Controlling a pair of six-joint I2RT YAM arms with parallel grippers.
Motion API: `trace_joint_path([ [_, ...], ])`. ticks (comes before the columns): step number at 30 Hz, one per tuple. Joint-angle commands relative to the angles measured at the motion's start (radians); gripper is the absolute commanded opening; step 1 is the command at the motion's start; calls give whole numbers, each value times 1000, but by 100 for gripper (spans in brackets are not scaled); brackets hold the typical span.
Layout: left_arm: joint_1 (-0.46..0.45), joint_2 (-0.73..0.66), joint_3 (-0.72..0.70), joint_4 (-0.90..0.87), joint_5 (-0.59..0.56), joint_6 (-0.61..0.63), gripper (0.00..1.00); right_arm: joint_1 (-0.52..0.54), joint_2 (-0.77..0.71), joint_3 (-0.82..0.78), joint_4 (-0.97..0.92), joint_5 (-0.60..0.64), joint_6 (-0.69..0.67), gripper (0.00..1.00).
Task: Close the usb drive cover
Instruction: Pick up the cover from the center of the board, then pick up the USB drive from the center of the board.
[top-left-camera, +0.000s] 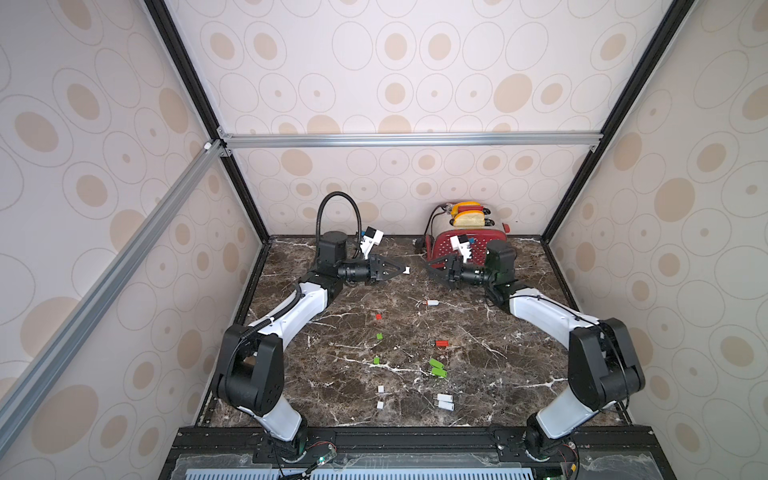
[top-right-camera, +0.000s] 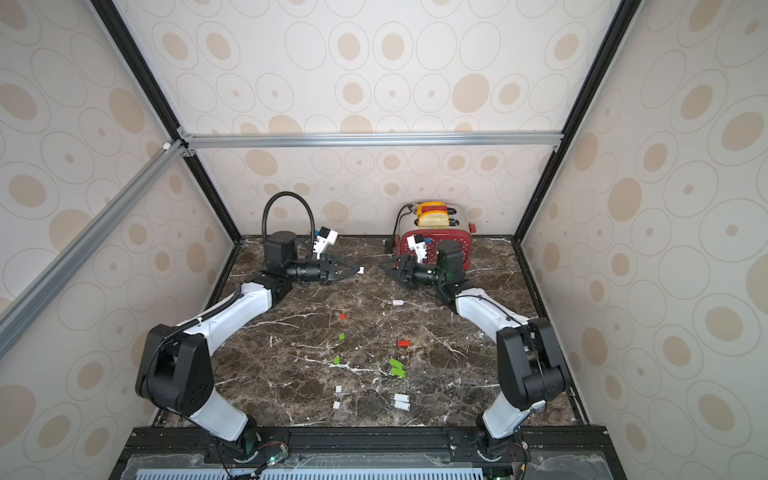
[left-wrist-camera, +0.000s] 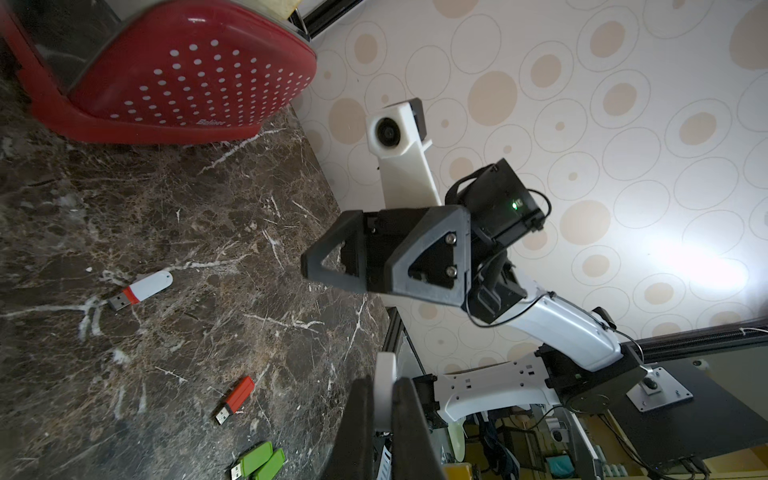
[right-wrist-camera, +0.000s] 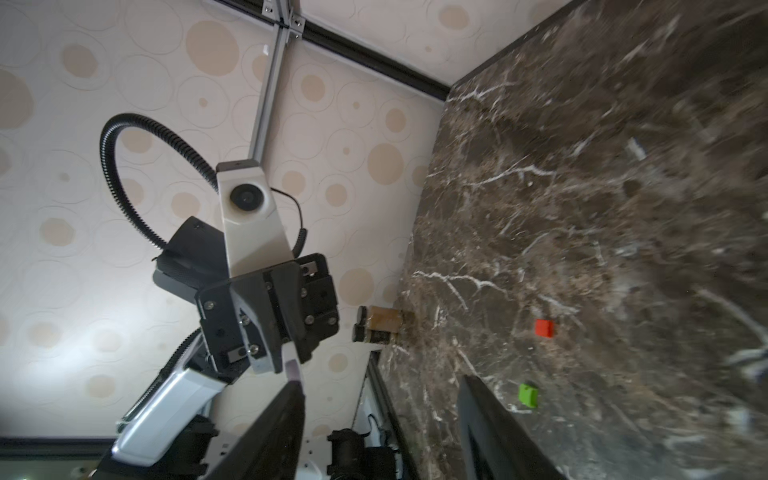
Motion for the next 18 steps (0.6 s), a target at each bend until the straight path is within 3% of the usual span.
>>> trace_joint_path([
  [1, 33, -45, 0, -115, 56, 73, 0, -13, -69, 154, -573, 134, -558, 75],
  [4, 59, -56, -30, -146, 64, 61, 0, -13, -49, 233, -744, 289, -788, 83],
  [10, 111, -96, -65, -258, 28, 137, 0, -6, 110, 350, -864, 472, -1011, 97],
  [14, 133, 7, -17, -422, 130, 157, 0, 22, 249, 445, -954, 605, -1140, 93],
  [18, 144, 23, -40, -414, 143, 167, 0, 36, 374, 520, -996, 663, -1203, 87],
])
